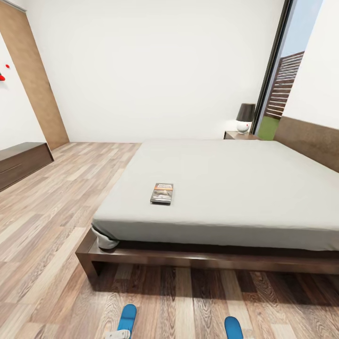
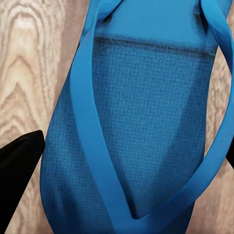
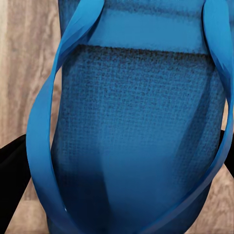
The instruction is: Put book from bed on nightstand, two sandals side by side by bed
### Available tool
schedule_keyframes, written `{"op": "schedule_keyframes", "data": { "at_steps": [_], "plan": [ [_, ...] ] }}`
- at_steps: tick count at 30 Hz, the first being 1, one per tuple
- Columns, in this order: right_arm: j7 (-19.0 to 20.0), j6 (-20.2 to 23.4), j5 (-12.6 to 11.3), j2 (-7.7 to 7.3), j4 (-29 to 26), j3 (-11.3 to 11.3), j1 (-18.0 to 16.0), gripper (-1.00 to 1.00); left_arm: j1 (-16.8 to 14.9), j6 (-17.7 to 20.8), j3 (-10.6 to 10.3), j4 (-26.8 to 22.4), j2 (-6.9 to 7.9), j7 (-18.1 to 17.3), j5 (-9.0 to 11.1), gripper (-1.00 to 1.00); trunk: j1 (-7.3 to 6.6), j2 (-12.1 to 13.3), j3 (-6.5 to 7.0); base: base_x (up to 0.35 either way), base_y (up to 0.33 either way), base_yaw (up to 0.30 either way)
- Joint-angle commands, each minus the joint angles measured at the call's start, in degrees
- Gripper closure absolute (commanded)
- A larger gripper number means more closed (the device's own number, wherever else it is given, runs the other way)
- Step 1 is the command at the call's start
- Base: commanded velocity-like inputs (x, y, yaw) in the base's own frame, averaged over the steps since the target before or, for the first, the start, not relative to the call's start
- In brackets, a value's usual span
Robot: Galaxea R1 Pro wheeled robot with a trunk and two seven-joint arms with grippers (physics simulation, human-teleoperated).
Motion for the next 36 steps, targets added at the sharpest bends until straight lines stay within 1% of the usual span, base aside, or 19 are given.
{"op": "schedule_keyframes", "data": {
  "at_steps": [1,8,12,16,17,24,28,36],
  "plan": [
    [-0.30,0.44,0.03,-0.01,-0.12,0.45,0.00,1.00,-0.02,-0.02,-0.47,0.00,0.03,-0.01,0.59,1.00,-0.01,-0.02,-0.05,0.000,0.000,0.000],
    [-0.30,0.51,0.02,-0.01,-0.40,0.47,-0.02,1.00,-0.11,0.00,-0.48,-0.27,0.03,-0.01,0.58,1.00,-0.01,-0.02,-0.05,0.000,0.000,0.000],
    [-1.06,1.66,0.10,0.32,-1.72,0.59,-0.50,1.00,-1.45,1.29,-0.78,-1.59,0.41,0.59,0.60,1.00,-0.01,-0.02,-0.05,0.000,0.000,0.000],
    [-1.26,2.95,0.11,0.54,-3.06,0.63,-0.93,1.00,-2.77,2.57,-0.88,-2.89,0.24,0.79,0.52,1.00,-0.01,-0.02,-0.05,0.000,0.000,0.000],
    [-1.27,8.86,0.09,0.60,-9.38,0.63,-1.05,1.00,-3.20,6.44,-0.90,-3.28,0.00,0.83,0.45,1.00,-0.01,-0.02,-0.05,0.000,0.000,0.000],
    [-1.36,9.72,0.13,0.66,-11.45,0.64,-1.72,1.00,-3.49,7.16,-0.99,-3.56,-0.28,0.64,0.47,1.00,-0.01,-0.02,-0.05,0.000,0.000,0.000],
    [-1.42,9.80,0.19,0.62,-11.57,0.64,-2.53,1.00,-3.45,6.82,-0.94,-3.54,-0.25,0.84,0.52,1.00,-0.01,-0.02,-0.05,0.000,0.000,0.000],
    [-1.44,9.78,0.16,0.41,-11.35,0.64,-2.82,1.00,-3.40,6.40,-0.93,-3.68,-0.20,0.94,0.64,1.00,-0.01,-0.02,-0.05,0.000,0.000,0.000]
  ]
}}
